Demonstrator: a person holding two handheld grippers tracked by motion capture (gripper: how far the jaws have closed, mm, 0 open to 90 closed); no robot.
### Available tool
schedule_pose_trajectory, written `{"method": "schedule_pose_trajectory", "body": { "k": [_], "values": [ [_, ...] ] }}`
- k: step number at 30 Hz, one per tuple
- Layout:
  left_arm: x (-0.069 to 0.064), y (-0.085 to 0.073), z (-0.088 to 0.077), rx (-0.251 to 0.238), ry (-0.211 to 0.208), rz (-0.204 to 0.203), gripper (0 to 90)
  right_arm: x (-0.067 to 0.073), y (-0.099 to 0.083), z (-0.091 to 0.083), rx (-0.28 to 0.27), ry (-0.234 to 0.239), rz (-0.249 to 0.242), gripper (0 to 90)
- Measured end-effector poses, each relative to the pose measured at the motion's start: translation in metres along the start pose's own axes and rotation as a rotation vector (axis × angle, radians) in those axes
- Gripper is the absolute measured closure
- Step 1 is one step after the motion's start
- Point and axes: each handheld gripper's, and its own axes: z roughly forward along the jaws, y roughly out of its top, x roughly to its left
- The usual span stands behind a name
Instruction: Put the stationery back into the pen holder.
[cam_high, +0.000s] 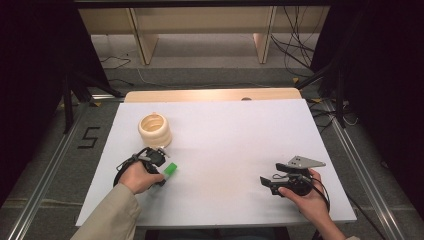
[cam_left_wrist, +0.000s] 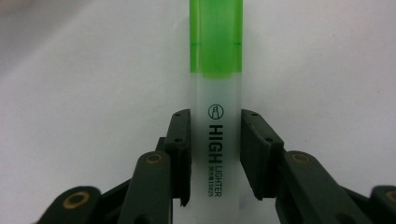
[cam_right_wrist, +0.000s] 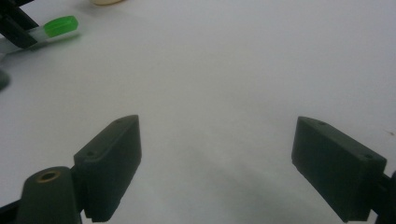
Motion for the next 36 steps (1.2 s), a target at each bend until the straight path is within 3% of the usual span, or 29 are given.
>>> {"method": "schedule_pose_trajectory", "body": {
  "k": [15,20,36],
  "values": [
    [0.001,-0.004,-0.009,-0.121,0.006,-0.031,66.2,0.0,0.0,0.0,0.0,0.002,0.001,16.7],
    [0.001,-0.006,-0.011,-0.166,-0.002,-0.064,66.2,0.0,0.0,-0.001,-0.002,0.001,0.001,16.7],
    [0.003,-0.009,-0.019,-0.275,0.021,-0.102,66.2,0.0,0.0,-0.001,0.0,0.001,0.001,16.7]
  ]
}}
